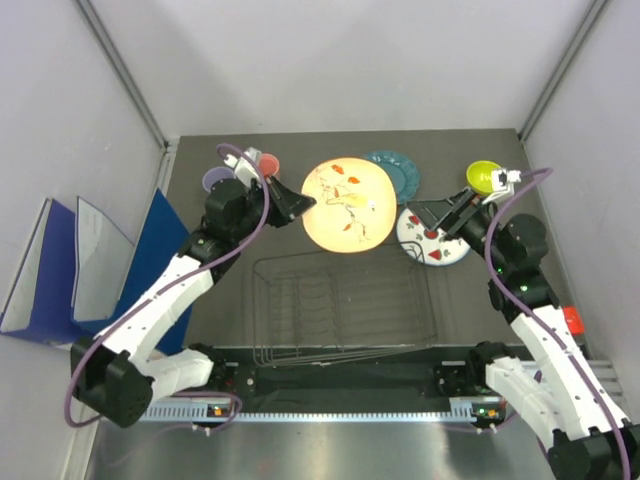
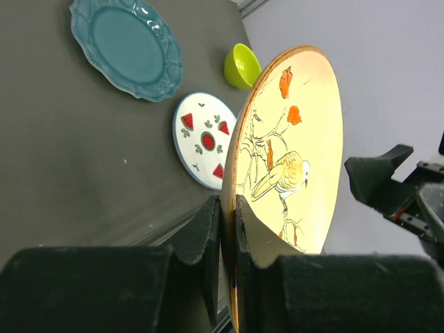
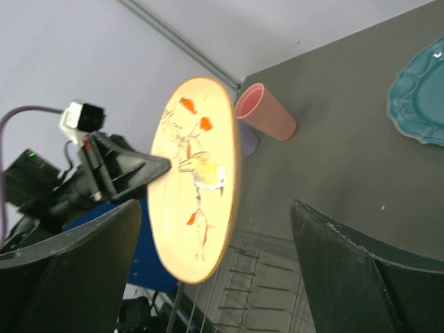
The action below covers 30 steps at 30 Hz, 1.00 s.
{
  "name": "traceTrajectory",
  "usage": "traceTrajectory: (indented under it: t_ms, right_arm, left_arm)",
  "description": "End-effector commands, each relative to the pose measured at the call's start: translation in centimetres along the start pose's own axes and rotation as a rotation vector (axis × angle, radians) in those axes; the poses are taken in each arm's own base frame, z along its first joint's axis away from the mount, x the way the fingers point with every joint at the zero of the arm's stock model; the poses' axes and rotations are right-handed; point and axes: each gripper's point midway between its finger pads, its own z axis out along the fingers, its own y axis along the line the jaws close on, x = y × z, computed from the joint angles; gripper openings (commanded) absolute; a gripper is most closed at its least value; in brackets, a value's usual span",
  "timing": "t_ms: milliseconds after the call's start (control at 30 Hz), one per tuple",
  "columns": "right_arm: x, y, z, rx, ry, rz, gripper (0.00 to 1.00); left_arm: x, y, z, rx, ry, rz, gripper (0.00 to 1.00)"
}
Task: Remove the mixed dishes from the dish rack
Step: Pick up the plate from the dish rack.
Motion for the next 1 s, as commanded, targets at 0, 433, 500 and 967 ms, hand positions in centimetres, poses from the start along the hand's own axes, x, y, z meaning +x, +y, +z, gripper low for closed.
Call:
traceTrajectory:
  t_ms: [0, 433, 500, 967]
  right_arm:
    - [-1.3, 3.3, -0.2, -0.144, -0.028, -0.023, 0.88]
    - [0.6, 1.1, 3.3, -0.127, 0.064, -0.011, 0.84]
    - [0.5, 1.6, 3.7, -0.141, 0.065, -0.024, 0.82]
    - [2.4, 1.6, 6.5, -0.147, 0.114, -0.031, 0.19]
  left_arm:
    - [-4.6, -8.4, -1.2, 0.374, -0.144, -0.056, 0.0]
    - [-4.4, -8.3, 0.4, 0.41, -0.126, -0.075, 0.0]
    - [-4.3, -8.2, 0.5, 0.408, -0.121, -0.075, 0.0]
    - [-3.9, -7.9, 1.1, 0.419, -0.108, -0.077, 0.0]
